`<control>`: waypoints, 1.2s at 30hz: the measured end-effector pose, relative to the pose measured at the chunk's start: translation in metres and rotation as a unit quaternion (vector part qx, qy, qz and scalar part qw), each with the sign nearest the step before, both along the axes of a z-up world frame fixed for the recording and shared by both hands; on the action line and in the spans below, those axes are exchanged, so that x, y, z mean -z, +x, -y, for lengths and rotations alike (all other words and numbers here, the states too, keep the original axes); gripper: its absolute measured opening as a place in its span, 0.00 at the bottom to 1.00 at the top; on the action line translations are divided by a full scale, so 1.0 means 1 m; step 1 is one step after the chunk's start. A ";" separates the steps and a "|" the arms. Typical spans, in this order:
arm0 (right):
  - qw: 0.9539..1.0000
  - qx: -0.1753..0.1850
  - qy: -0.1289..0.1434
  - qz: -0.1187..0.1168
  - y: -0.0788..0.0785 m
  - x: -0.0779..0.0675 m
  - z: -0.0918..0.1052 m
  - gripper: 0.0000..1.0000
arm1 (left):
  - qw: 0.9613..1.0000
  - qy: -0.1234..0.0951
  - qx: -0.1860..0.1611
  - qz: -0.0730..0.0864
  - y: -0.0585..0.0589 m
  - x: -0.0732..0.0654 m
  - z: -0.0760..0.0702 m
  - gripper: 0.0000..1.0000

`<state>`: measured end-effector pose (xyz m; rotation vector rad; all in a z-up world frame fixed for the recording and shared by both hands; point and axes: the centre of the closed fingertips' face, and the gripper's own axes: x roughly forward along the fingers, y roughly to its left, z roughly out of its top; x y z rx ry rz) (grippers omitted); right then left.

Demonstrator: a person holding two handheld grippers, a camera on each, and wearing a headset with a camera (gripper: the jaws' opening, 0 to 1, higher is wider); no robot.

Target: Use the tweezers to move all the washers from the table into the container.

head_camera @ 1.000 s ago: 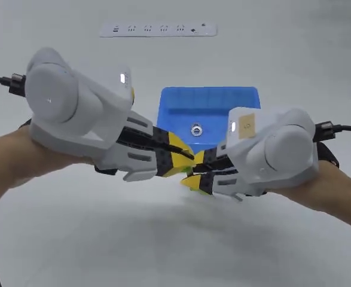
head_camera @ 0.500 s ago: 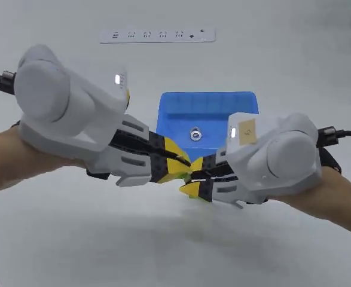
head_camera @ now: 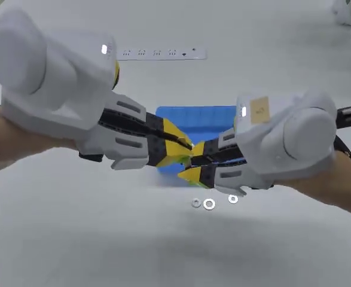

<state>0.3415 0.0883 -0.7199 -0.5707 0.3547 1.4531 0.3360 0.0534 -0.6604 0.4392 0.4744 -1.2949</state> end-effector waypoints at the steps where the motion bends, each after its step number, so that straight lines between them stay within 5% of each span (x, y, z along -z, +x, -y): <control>1: 1.000 0.001 0.001 0.003 0.002 -0.002 0.000 0.10 | 1.000 0.002 0.003 0.003 0.001 -0.003 0.001 0.07; 9: 0.999 0.016 0.012 0.027 0.032 -0.017 0.004 0.10 | 0.999 0.001 0.010 0.031 0.025 -0.016 0.005 0.07; 13: 0.999 0.025 0.010 0.031 0.051 -0.013 0.005 0.10 | 0.999 -0.002 -0.002 0.035 0.050 -0.011 0.003 0.07; 16: 0.999 0.034 0.009 0.032 0.062 -0.008 0.006 0.10 | 0.999 -0.001 -0.005 0.038 0.058 -0.007 0.006 0.07; 28: 0.999 0.040 -0.023 0.000 0.078 0.039 0.009 0.10 | 1.000 0.008 -0.017 0.000 0.078 0.041 0.007 0.07; 36: 0.999 0.046 -0.024 -0.012 0.079 0.051 0.011 0.10 | 1.000 0.001 -0.025 -0.019 0.080 0.051 0.007 0.07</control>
